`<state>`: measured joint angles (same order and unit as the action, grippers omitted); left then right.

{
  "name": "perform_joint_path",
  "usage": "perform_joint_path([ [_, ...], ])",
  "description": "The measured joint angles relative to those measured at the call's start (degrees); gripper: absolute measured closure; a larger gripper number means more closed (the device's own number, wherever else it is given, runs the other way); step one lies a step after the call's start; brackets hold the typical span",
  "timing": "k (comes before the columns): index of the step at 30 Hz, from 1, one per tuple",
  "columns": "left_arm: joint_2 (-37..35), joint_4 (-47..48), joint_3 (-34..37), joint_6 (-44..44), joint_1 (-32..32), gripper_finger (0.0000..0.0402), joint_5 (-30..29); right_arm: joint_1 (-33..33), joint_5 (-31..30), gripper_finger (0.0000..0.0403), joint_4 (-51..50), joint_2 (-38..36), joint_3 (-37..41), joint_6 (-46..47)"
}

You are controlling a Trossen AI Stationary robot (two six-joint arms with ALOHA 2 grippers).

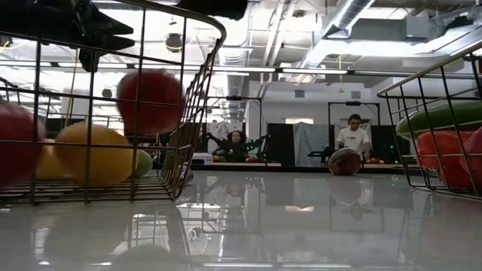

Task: Sort produce into baskets
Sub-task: Put the dark red apple into the left wire basket

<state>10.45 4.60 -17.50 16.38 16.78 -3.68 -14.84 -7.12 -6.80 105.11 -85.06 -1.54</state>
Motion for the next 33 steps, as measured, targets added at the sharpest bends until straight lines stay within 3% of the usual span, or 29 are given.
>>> perform_joint_path([
  [8, 0.01, 0.21, 0.00, 0.59, 0.01, 0.0269, 0.92, 5.06, -18.65, 0.0015, -32.18, -3.45, -3.84, 2.77],
  [12, -0.02, 0.22, 0.00, 0.61, 0.00, 0.0269, 1.90, 11.12, -22.80, 0.0015, -44.20, -6.42, -0.35, 8.16],
  [21, -0.02, 0.38, 0.00, 0.39, 0.00, 0.0269, 1.59, 27.65, -24.12, 0.0015, -40.14, -18.69, 18.87, 9.49],
  [28, -0.02, 0.01, 0.00, 0.37, 0.02, 0.0269, 0.79, 40.63, -16.32, 0.0007, -32.25, -19.44, 27.45, 9.23],
  [33, -0.01, 0.82, 0.00, -0.23, 0.02, 0.0269, 0.85, 46.12, -15.99, 0.0006, -28.59, -19.88, 29.77, 11.59],
])
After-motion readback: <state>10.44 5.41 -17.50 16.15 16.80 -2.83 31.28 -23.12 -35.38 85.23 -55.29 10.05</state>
